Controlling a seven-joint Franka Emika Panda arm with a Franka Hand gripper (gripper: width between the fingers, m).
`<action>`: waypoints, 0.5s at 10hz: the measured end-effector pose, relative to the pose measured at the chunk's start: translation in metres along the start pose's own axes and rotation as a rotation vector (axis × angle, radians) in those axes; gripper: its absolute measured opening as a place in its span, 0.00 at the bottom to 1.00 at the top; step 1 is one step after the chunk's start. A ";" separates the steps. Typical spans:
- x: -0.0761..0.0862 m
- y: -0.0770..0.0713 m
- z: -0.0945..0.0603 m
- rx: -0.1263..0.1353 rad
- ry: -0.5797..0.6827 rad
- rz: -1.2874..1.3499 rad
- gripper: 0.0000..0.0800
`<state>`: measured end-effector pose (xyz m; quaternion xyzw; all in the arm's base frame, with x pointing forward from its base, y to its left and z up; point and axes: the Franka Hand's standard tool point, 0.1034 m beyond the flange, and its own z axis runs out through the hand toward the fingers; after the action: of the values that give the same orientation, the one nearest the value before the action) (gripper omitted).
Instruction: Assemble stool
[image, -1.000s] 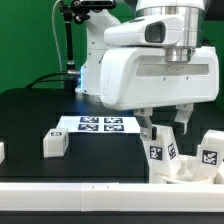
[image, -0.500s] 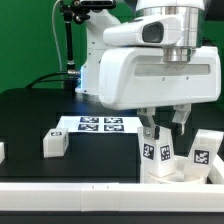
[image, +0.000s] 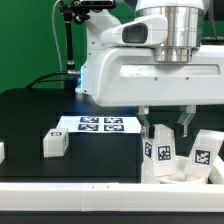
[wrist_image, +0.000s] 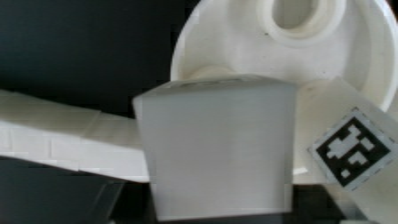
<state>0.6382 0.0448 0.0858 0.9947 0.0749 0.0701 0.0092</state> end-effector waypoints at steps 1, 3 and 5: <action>0.000 0.000 0.000 0.001 0.006 0.139 0.43; 0.000 -0.003 0.001 0.003 0.009 0.367 0.43; 0.000 -0.010 0.001 0.008 0.007 0.622 0.43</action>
Offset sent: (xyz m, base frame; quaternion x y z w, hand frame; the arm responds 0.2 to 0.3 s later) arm -0.0075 0.0023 -0.0048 -0.0148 -0.0115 0.3057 0.9519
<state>0.6371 0.0542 0.0845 0.9696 -0.2329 0.0726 -0.0167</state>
